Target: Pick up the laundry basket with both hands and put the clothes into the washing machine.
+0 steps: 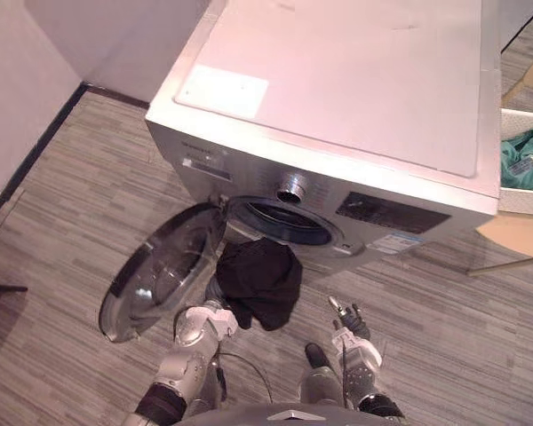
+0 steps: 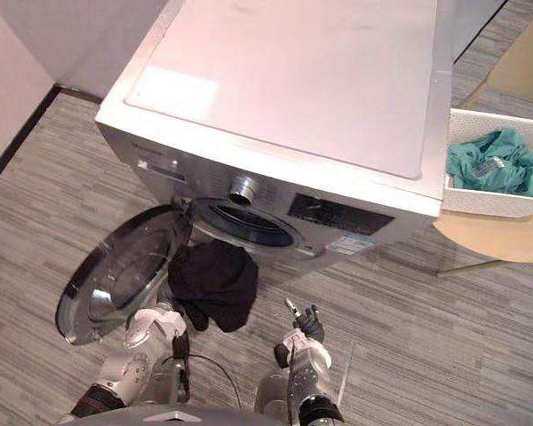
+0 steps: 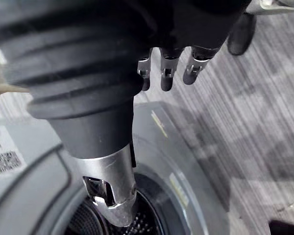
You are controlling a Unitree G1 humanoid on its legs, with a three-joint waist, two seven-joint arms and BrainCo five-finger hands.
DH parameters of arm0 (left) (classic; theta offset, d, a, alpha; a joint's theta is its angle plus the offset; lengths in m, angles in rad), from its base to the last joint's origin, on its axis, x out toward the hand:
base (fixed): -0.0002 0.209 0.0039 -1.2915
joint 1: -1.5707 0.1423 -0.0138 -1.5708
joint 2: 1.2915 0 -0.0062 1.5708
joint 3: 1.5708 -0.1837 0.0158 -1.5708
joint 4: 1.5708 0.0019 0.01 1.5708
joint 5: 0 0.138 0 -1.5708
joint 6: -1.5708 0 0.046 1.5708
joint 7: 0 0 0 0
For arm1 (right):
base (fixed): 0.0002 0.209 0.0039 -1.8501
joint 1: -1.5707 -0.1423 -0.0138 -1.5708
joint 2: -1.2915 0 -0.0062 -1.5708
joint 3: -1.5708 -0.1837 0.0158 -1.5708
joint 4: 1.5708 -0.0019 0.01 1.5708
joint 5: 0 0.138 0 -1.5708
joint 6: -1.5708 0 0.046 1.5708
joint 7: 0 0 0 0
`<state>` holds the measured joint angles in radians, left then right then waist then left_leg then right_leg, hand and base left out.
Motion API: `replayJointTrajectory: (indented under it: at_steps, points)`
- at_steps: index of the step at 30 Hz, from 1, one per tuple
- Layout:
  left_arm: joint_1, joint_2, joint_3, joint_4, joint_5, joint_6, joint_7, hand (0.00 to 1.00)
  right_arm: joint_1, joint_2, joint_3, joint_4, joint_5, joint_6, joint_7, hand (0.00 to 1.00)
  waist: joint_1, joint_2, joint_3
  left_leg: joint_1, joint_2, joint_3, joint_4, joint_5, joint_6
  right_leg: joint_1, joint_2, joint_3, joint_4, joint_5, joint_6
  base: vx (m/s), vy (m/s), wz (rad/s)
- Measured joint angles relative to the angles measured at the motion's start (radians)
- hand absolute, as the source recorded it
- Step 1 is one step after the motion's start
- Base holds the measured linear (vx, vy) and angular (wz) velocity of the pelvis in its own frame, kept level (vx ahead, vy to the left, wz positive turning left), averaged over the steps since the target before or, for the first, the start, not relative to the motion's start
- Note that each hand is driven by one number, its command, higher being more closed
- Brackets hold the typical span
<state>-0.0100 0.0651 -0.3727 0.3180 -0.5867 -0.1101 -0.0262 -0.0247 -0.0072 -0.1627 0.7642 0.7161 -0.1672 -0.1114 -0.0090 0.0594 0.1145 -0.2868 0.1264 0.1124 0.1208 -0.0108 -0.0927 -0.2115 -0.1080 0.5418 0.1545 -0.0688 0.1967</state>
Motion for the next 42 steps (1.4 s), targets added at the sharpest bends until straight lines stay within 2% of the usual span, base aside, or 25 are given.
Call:
replayJointTrajectory:
  at_steps: [2,5,10,12,15,17,18,19,20,21,22,23,24,25,27,29,33,36,39,42]
  points:
    - [-0.017,0.015,0.0,-0.039,0.001,-0.011,0.0,1.0,0.0,-0.002,0.005,0.008,0.0,0.001,0.002,0.0,-0.002,0.002,-0.001,0.01,-0.007,0.041,0.001,-0.015,0.023,-0.01,-0.012,0.007,-0.021,0.07,0.011,0.15,0.161,-0.48]
    - [-0.05,0.016,-0.001,-0.042,0.0,-0.023,0.006,1.0,-0.014,-0.018,0.027,0.045,-0.008,0.003,0.003,0.0,-0.007,0.002,-0.001,-0.012,-0.01,0.082,0.001,-0.022,0.03,-0.048,-0.019,0.025,-0.044,0.128,0.028,0.09,0.065,-0.37]
    - [-0.075,0.013,-0.004,-0.011,0.0,-0.031,0.021,1.0,-0.008,-0.024,0.035,0.048,-0.013,0.015,0.018,0.0,-0.02,0.0,0.0,-0.041,-0.007,0.109,0.005,-0.024,0.034,-0.089,-0.023,0.023,-0.062,0.146,0.034,0.12,-0.03,-0.16]
    - [-0.104,0.009,-0.002,0.047,0.0,-0.039,0.026,1.0,-0.008,-0.032,0.035,0.045,-0.016,0.015,0.026,0.0,-0.026,-0.002,0.005,-0.09,0.002,0.109,0.047,-0.027,0.03,-0.117,-0.019,0.022,-0.061,0.147,0.034,0.13,-0.087,-0.01]
    - [-0.187,-0.01,0.053,0.188,0.0,-0.042,0.067,1.0,-0.012,-0.051,0.034,0.033,-0.016,0.013,0.038,0.0,-0.033,-0.005,0.047,-0.172,0.043,0.111,0.17,-0.051,0.026,-0.162,0.013,0.023,-0.031,0.147,0.034,0.14,-0.115,-0.19]
    - [-0.252,-0.01,0.116,0.252,0.001,-0.045,0.092,1.0,-0.023,-0.05,0.035,0.014,-0.015,0.012,0.037,0.0,-0.043,-0.026,0.095,-0.275,0.069,0.12,0.318,-0.086,0.015,-0.176,0.015,0.025,-0.029,0.15,0.031,0.08,-0.037,-0.23]
    - [-0.298,-0.021,0.157,0.29,0.002,-0.056,0.114,1.0,-0.027,-0.061,0.035,-0.012,-0.015,0.005,0.037,0.0,-0.049,-0.014,0.104,-0.286,0.074,0.111,0.208,-0.053,0.027,-0.208,0.034,0.021,-0.031,0.149,0.032,0.06,0.034,-0.42]
    - [-0.364,-0.024,0.19,0.335,0.001,-0.062,0.14,1.0,-0.041,-0.065,0.032,-0.032,-0.013,-0.01,0.035,0.0,-0.053,-0.021,0.124,-0.297,0.088,0.137,0.181,-0.074,0.031,-0.244,0.043,0.027,-0.025,0.134,0.052,0.06,0.021,-0.35]
    - [-0.398,-0.019,0.203,0.356,0.001,-0.062,0.156,1.0,-0.042,-0.064,0.029,-0.049,-0.01,-0.018,0.034,0.0,-0.055,-0.029,0.141,-0.312,0.087,0.141,0.186,-0.074,0.031,-0.262,0.046,0.027,-0.014,0.129,0.059,0.03,0.018,-0.29]
    - [-0.501,0.007,0.232,0.387,0.001,-0.063,0.185,1.0,-0.047,-0.047,0.029,-0.094,-0.005,-0.024,0.033,0.0,-0.049,-0.055,0.198,-0.329,0.098,0.152,0.211,-0.074,0.031,-0.296,0.069,0.032,0.036,0.12,0.071,0.0,-0.018,-0.24]
    - [-0.527,0.019,0.246,0.395,0.0,-0.063,0.199,1.0,-0.048,-0.039,0.031,-0.112,-0.004,-0.026,0.031,0.0,-0.045,-0.06,0.212,-0.329,0.109,0.163,0.215,-0.074,0.031,-0.317,0.086,0.041,0.075,0.12,0.071,0.0,-0.021,-0.46]
    - [-0.561,0.035,0.272,0.404,-0.001,-0.064,0.217,1.0,-0.048,-0.031,0.036,-0.145,-0.002,-0.027,0.026,0.0,-0.042,-0.054,0.233,-0.328,0.136,0.172,0.217,-0.075,0.032,-0.382,0.133,0.057,0.175,0.1,0.079,0.02,-0.019,-0.54]
    - [-0.591,0.042,0.294,0.405,-0.004,-0.067,0.238,1.0,-0.038,-0.024,0.037,-0.181,0.005,-0.035,0.019,0.0,-0.031,-0.063,0.24,-0.328,0.146,0.198,0.227,-0.078,0.035,-0.425,0.147,0.043,0.204,0.056,0.068,0.04,-0.041,-0.6]
    - [-0.633,0.045,0.314,0.406,-0.021,-0.07,0.255,1.0,-0.013,-0.017,0.039,-0.235,0.005,-0.047,0.009,0.0,-0.019,-0.08,0.247,-0.339,0.152,0.229,0.277,-0.109,0.025,-0.438,0.137,0.041,0.13,0.134,0.043,0.06,-0.086,-0.54]
    - [-0.686,0.06,0.37,0.404,-0.042,-0.086,0.279,1.0,-0.009,-0.012,0.053,-0.303,0.01,-0.056,0.0,0.0,-0.011,-0.075,0.248,-0.389,0.221,0.25,0.39,-0.179,0.003,-0.455,0.176,0.048,0.116,0.117,0.055,0.05,-0.139,-0.81]
    - [-0.781,0.087,0.385,0.412,-0.059,-0.089,0.287,1.0,0.01,0.001,0.068,-0.4,0.028,-0.077,-0.002,0.0,-0.025,-0.075,0.253,-0.445,0.285,0.26,0.449,-0.216,-0.016,-0.495,0.215,0.047,0.098,0.117,0.055,-0.01,-0.157,-0.77]
    - [-0.929,0.092,0.395,0.443,-0.078,-0.088,0.284,1.0,0.023,0.025,0.071,-0.451,0.037,-0.092,-0.001,0.0,-0.036,-0.099,0.285,-0.466,0.333,0.291,0.487,-0.225,-0.027,-0.529,0.256,0.048,0.12,0.117,0.055,-0.02,-0.096,-0.35]
    - [-1.018,0.104,0.398,0.443,-0.091,-0.088,0.283,1.0,0.027,0.032,0.075,-0.486,0.046,-0.095,0.001,0.0,-0.026,-0.108,0.299,-0.486,0.364,0.324,0.512,-0.235,-0.04,-0.581,0.29,0.049,0.161,0.117,0.055,-0.01,-0.073,-0.39]
    - [-1.129,0.172,0.396,0.455,-0.12,-0.088,0.283,1.0,0.027,0.04,0.086,-0.507,0.073,-0.096,0.003,0.0,-0.021,-0.123,0.323,-0.524,0.412,0.352,0.562,-0.263,-0.05,-0.635,0.327,0.05,0.181,0.117,0.055,0.0,-0.072,-0.48]
    - [-1.226,0.223,0.391,0.459,-0.159,-0.088,0.283,1.0,0.028,0.04,0.085,-0.508,0.082,-0.101,0.003,0.0,-0.019,-0.134,0.343,-0.57,0.44,0.358,0.598,-0.278,-0.052,-0.68,0.344,0.05,0.182,0.117,0.055,-0.01,-0.061,-0.3]
